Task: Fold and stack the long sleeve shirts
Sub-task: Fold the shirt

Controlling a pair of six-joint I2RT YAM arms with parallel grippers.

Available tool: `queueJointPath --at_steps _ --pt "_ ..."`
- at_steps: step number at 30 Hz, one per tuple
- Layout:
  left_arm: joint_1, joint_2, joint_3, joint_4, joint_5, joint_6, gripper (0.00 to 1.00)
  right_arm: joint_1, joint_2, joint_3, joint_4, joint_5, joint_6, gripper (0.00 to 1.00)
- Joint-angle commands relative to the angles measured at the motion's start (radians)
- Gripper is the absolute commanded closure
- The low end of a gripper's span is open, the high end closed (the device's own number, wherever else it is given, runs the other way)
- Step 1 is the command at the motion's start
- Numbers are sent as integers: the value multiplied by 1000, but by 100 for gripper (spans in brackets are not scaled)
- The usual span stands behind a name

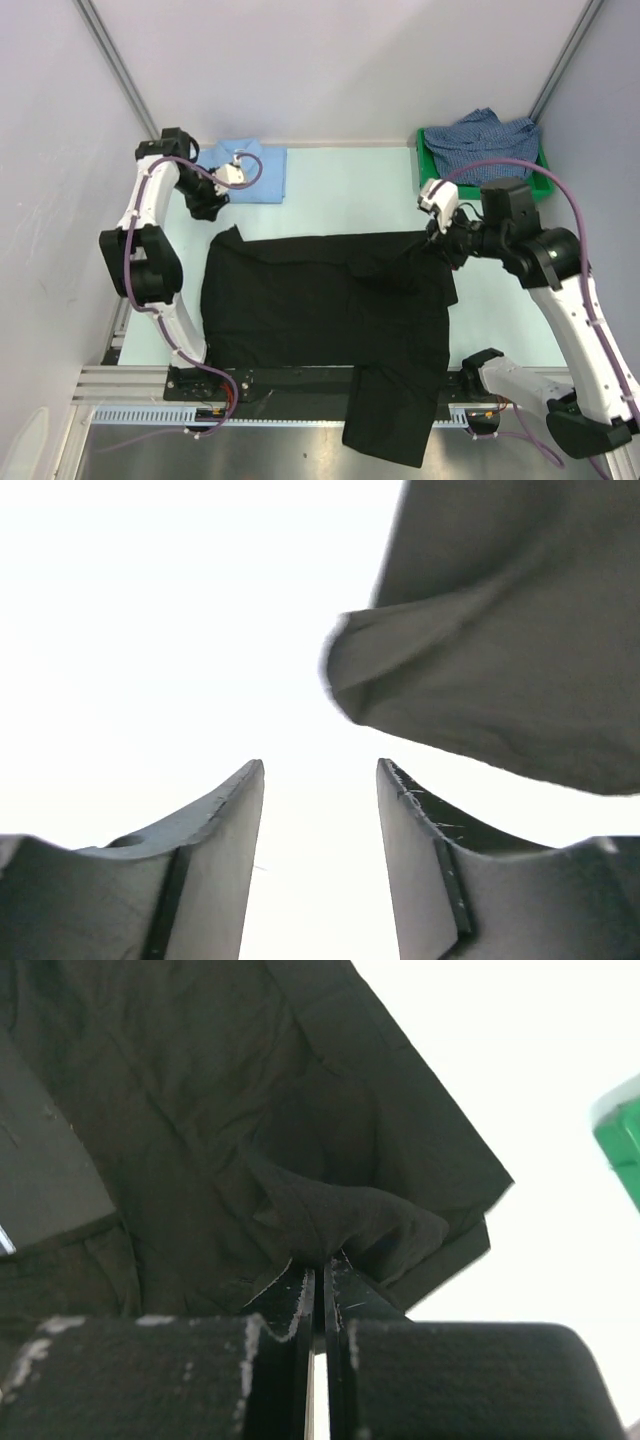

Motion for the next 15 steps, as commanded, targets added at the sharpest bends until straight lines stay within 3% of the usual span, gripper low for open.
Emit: queueJointPath --at_steps 1,9,15 --pt "-20 92 113 -36 103 -169 44 -30 81 1 170 -86 52 100" --pt "-79 282 232 -2 90 -312 43 -142 294 10 241 -210 37 100" --pt "-104 264 68 7 -118 -258 49 -153 367 -30 278 -216 48 100"
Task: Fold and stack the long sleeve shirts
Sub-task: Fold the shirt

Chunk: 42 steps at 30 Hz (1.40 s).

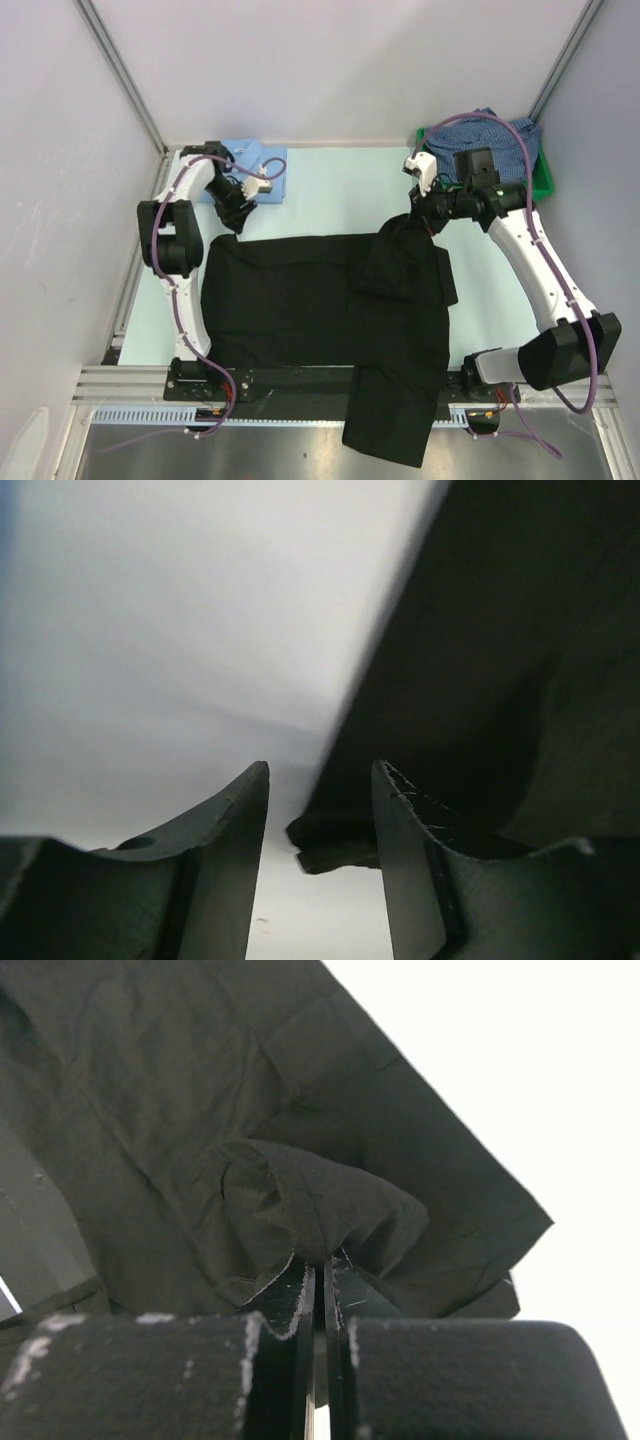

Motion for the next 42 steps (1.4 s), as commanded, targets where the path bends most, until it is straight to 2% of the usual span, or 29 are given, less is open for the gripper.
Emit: queueJointPath --at_steps 1,6,11,14,18,19,28,33,42 --pt "-5 -47 -101 -27 -181 19 52 -10 33 -14 63 -64 23 100" --pt "76 -101 -198 -1 -335 102 54 -33 59 -23 45 -88 55 100" --pt "93 -113 -265 63 -433 120 53 -44 48 -53 39 -92 52 100" --pt "98 -118 -238 53 -392 99 52 -49 47 -40 31 -98 52 100" --pt "124 -141 -125 8 -204 56 45 -56 62 -16 69 -104 84 100" --pt "126 -141 -89 4 -194 53 45 -58 64 -10 82 -105 103 100" --pt "127 -66 -118 -4 -271 48 45 -55 203 -5 308 -98 166 100" --pt "130 -56 -170 27 -309 47 47 -33 318 -14 404 -19 195 100" --pt "129 -43 -209 51 -343 47 48 9 542 10 392 85 189 100"
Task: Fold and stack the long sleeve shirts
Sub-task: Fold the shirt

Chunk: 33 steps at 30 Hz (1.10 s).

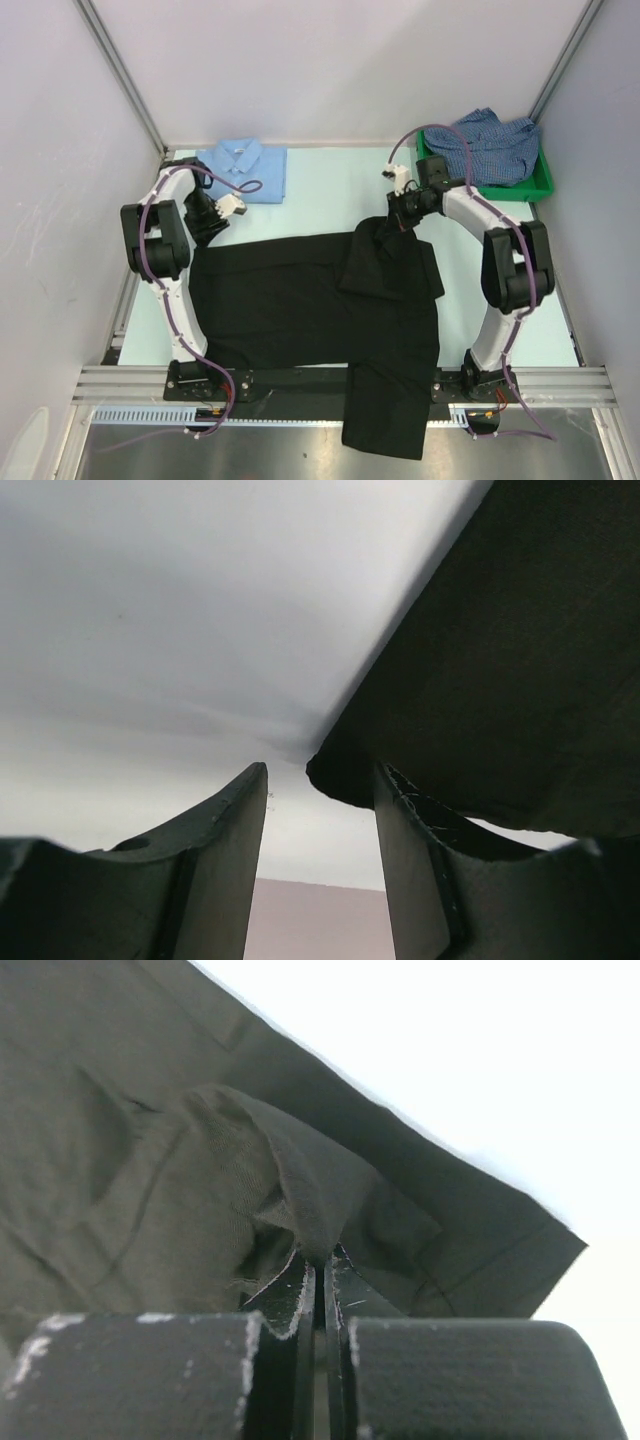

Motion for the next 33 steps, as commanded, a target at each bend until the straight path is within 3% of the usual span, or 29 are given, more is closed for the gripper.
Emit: queueJointPath --at_steps 1,4,11,15,16,17,21,23,25,33 --pt "7 -4 -37 18 -31 -2 48 25 80 58 -3 88 -4 100" --pt "9 -5 -68 37 -60 1 52 36 169 108 -81 168 -6 100" --pt "47 18 -73 46 -204 -4 76 3 280 127 -152 263 48 100" --pt "92 68 36 19 -243 -62 77 -7 295 101 -164 292 63 100" --pt "101 73 56 11 -238 -98 75 -9 292 96 -163 297 66 100" --pt "119 81 76 6 -227 -123 64 -12 291 91 -161 306 68 100" --pt "153 79 203 -72 -71 -225 53 -18 268 70 -151 300 68 100" --pt "150 16 199 -74 98 -197 47 -18 243 68 -145 269 59 100" --pt "136 -25 174 -70 179 -135 44 -12 223 62 -137 243 39 100" --pt "-60 -19 6 18 133 -71 39 -35 226 90 -160 298 9 100"
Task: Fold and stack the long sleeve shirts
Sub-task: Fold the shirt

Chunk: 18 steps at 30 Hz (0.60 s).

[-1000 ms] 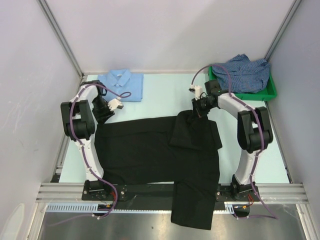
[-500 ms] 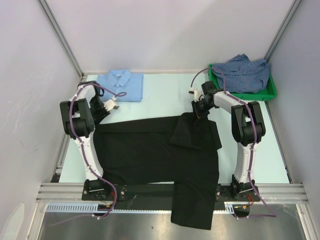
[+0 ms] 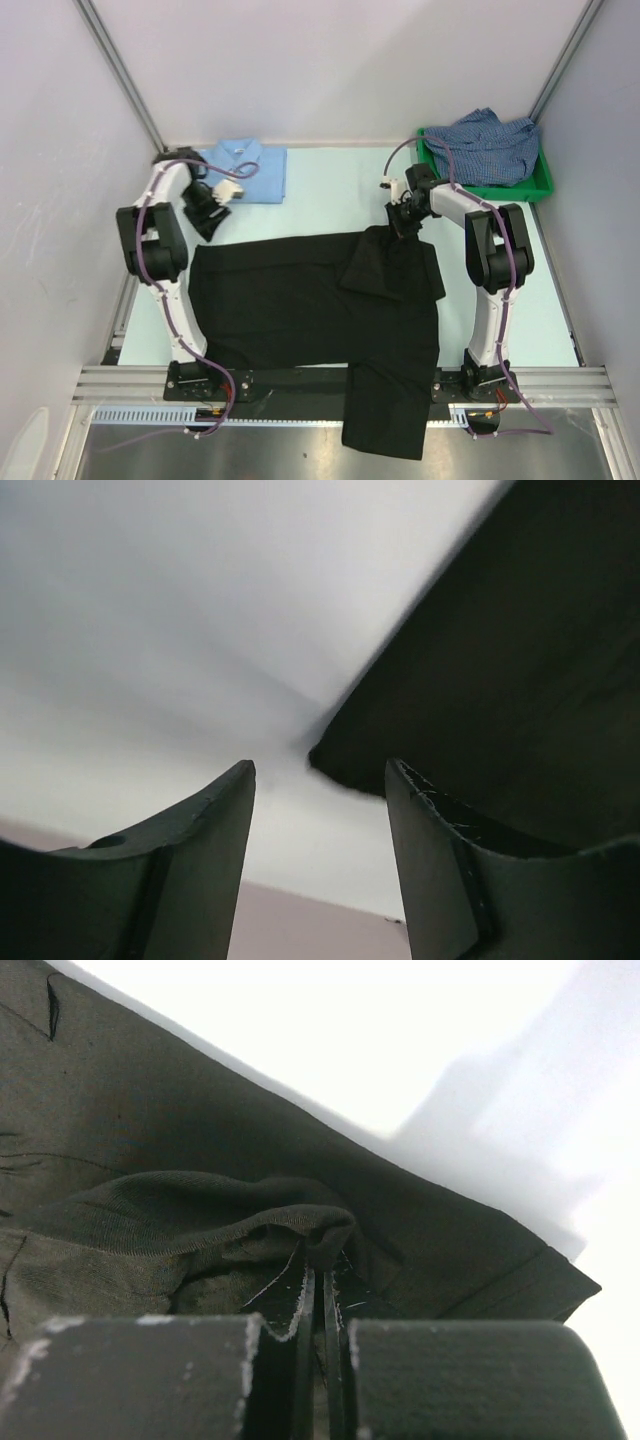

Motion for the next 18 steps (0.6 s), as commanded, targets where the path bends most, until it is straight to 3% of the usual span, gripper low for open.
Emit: queueJointPath --at_steps 1,3,6,9,10,13,18 --pt "-112 20 -75 39 9 52 39 -54 7 0 -76 136 -46 100" --pt "-122 40 -93 59 -9 65 39 -62 4 -6 -78 150 -57 100" --pt "-135 52 -93 23 -17 105 49 -79 4 -6 -73 176 -65 100" --pt "-142 49 -102 9 -11 128 69 -99 11 9 -64 188 -60 100" --pt "-144 55 -95 13 -11 119 81 -102 17 17 -56 190 -60 100" --pt "-171 87 -21 52 -2 46 98 -113 27 74 -66 173 -69 100" --pt "-172 130 140 98 4 3 100 -124 -51 123 -150 52 -106 100"
